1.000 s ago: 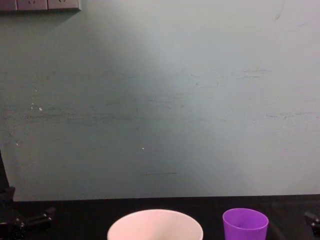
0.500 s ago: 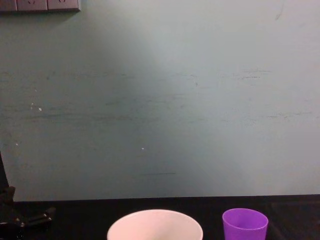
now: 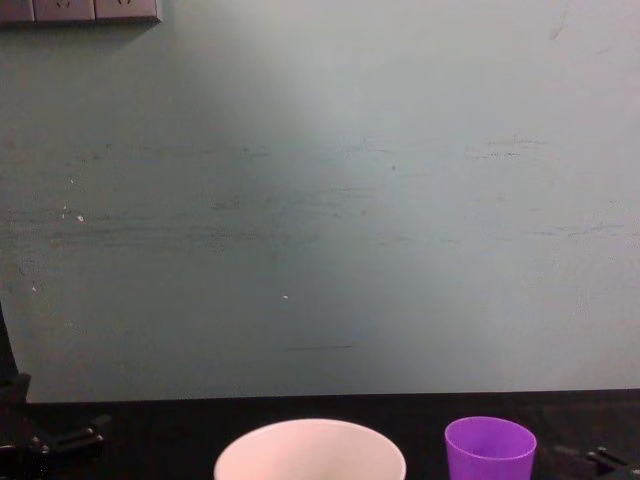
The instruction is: Pick up the cup and pour the mung beans from the cup into the bowl.
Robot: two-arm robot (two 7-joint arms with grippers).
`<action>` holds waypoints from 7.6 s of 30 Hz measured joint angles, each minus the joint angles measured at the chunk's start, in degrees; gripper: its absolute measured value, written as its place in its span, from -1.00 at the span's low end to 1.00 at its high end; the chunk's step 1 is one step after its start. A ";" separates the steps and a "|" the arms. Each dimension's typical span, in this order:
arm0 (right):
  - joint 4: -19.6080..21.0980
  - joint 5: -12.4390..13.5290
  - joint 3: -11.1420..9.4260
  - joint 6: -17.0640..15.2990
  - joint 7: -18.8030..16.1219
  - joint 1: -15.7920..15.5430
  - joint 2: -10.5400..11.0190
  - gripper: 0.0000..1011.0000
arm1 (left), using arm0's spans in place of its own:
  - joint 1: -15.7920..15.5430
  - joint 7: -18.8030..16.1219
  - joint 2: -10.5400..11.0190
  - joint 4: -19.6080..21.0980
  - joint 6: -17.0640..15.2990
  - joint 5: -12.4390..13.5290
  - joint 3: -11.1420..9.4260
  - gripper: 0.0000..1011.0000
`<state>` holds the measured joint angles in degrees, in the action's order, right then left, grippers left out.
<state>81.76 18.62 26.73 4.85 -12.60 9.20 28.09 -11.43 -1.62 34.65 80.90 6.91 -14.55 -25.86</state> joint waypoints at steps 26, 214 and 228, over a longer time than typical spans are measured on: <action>-10.07 -1.59 -1.23 -0.61 -0.99 6.19 -10.03 0.98 | 0.00 0.00 0.00 0.00 0.00 0.00 0.00 0.98; 7.67 -5.60 -8.18 -3.85 -2.98 -0.06 -8.36 0.45 | 0.00 0.00 0.00 0.00 0.00 0.00 0.00 0.98; 11.19 -27.82 -0.30 -5.31 -1.27 4.97 -4.33 0.45 | 0.00 0.00 0.00 0.00 0.00 0.00 0.00 0.98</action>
<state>92.95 -9.19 26.43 -0.46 -13.87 14.17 23.76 -11.44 -1.62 34.65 80.90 6.91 -14.55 -25.86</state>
